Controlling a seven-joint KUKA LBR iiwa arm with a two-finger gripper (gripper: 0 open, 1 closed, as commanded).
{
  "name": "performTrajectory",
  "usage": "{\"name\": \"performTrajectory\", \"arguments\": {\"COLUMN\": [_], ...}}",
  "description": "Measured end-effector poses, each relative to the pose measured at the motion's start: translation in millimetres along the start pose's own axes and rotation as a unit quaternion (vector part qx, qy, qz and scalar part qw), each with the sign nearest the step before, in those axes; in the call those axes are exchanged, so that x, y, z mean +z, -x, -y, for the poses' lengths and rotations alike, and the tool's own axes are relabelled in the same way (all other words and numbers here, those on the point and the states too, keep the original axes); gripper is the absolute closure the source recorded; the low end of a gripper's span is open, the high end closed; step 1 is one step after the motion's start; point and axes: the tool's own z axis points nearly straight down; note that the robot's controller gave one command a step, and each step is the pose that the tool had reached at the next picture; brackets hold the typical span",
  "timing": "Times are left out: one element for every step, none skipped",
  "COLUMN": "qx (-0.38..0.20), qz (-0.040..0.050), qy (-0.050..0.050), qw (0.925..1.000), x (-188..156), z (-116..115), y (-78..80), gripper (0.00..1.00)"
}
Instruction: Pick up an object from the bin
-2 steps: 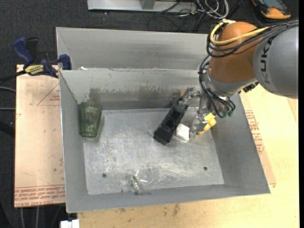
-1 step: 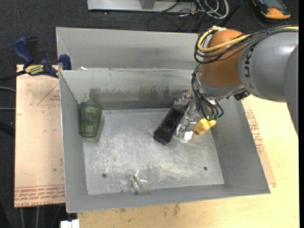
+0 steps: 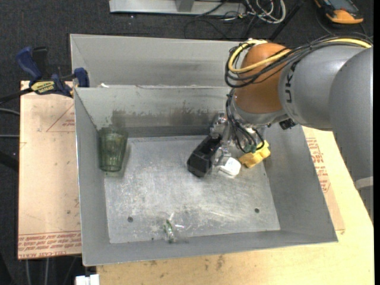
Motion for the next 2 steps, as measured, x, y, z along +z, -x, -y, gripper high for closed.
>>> {"name": "performTrajectory", "arguments": {"qx": [-0.032, -0.009], "qz": [-0.0031, -0.0001], "qy": [0.006, 0.006], "qw": [0.9995, 0.9999], "x": [4.9, 21.3], "z": [-5.5, -2.2], "y": [-3.8, -1.8], "gripper": [0.00, 1.00]}}
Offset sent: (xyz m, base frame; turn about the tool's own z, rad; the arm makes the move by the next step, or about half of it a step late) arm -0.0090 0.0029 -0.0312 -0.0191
